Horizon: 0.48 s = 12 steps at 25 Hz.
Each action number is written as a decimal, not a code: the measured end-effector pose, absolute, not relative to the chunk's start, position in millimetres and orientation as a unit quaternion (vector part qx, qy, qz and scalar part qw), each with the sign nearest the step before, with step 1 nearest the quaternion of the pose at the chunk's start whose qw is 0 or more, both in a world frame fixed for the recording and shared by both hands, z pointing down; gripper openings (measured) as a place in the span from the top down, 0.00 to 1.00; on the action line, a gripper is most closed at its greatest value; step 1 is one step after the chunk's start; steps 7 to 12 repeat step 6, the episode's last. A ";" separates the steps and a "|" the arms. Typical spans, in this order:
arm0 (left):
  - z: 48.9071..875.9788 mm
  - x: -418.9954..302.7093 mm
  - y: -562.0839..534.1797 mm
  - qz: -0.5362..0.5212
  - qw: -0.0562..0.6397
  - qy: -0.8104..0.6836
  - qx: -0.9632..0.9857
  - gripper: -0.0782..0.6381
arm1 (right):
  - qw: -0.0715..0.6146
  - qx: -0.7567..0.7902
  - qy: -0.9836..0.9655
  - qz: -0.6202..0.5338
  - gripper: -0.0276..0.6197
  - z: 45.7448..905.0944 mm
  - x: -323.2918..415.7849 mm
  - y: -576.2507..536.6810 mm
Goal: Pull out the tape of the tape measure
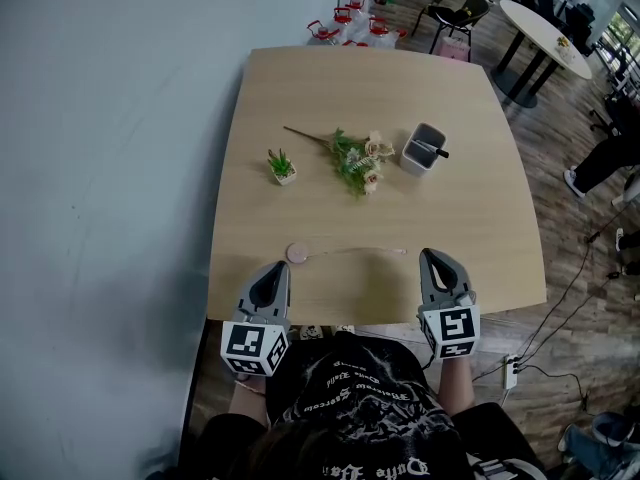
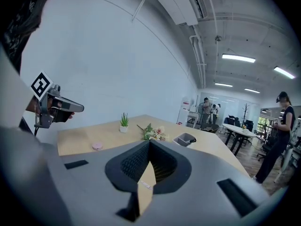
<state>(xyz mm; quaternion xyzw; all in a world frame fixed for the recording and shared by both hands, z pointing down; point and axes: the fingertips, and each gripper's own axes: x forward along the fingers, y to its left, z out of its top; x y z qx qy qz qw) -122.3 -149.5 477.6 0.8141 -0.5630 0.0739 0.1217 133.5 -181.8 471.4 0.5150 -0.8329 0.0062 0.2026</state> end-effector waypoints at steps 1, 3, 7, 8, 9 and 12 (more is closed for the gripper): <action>477.9 -122.4 -149.9 0.074 0.122 -0.563 0.814 0.88 | 0.205 0.516 -0.832 0.007 0.94 472.7 135.2 -181.8; 478.9 -122.0 -150.5 0.075 0.122 -0.563 0.814 0.88 | 0.203 0.516 -0.832 0.004 0.94 471.1 135.3 -182.8; 480.2 -119.9 -151.4 0.076 0.122 -0.562 0.815 0.88 | 0.204 0.516 -0.832 -0.002 0.94 469.3 136.1 -184.6; 480.2 -119.9 -151.4 0.076 0.122 -0.562 0.815 0.88 | 0.204 0.516 -0.832 -0.002 0.94 469.3 136.1 -184.6; 480.2 -119.9 -151.4 0.076 0.122 -0.562 0.815 0.88 | 0.204 0.516 -0.832 -0.002 0.94 469.3 136.1 -184.6; 480.2 -119.9 -151.4 0.076 0.122 -0.562 0.815 0.88 | 0.204 0.516 -0.832 -0.002 0.94 469.3 136.1 -184.6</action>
